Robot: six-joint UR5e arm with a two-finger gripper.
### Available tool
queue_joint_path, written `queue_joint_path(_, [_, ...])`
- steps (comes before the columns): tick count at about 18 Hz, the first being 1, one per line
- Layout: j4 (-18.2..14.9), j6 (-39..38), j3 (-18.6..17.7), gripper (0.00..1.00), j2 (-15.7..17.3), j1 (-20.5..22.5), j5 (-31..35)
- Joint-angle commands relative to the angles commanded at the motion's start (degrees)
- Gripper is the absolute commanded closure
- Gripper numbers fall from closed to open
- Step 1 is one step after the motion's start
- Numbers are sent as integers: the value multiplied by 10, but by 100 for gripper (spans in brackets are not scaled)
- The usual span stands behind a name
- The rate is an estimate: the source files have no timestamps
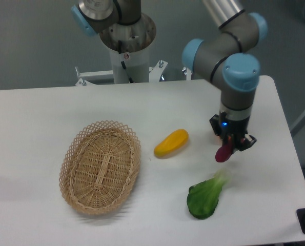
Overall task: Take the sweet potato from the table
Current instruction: 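Lift the held sweet potato up and carry it away from the orange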
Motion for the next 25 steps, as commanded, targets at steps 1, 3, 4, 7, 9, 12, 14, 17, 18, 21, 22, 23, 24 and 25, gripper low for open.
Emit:
queue_joint_path(1, [-19,0,15,79,3,1,0])
queue_joint_path(3, [-46,0,43,79,4,4,0])
queue_joint_path(4, [-55,2,55,79,5,6,0])
queue_joint_path(7, [-60,8,70,79,4,21,-1])
queue_joint_path(9, [-63,10,79,79,2,27,-2])
queue_joint_path(12, [-63,35,82,79,0,41,-9])
queue_joint_path(14, [-68,48,83,79,0,45,-9])
queue_joint_path(17, [-71,73,84,79,-1,54,-8])
queue_joint_path(18, [-71,86,84,79,-1,57,-8])
queue_joint_path(21, [-71,96,84,79,0,69,-9])
queue_joint_path(22, [-71,98,84,79,0,70,-9])
queue_joint_path(23, [-71,98,84,79,-1,69,-9])
queue_joint_path(24, [-71,98,84,79,0,69,-9])
queue_joint_path(25, [-71,98,83,79,0,69,-9])
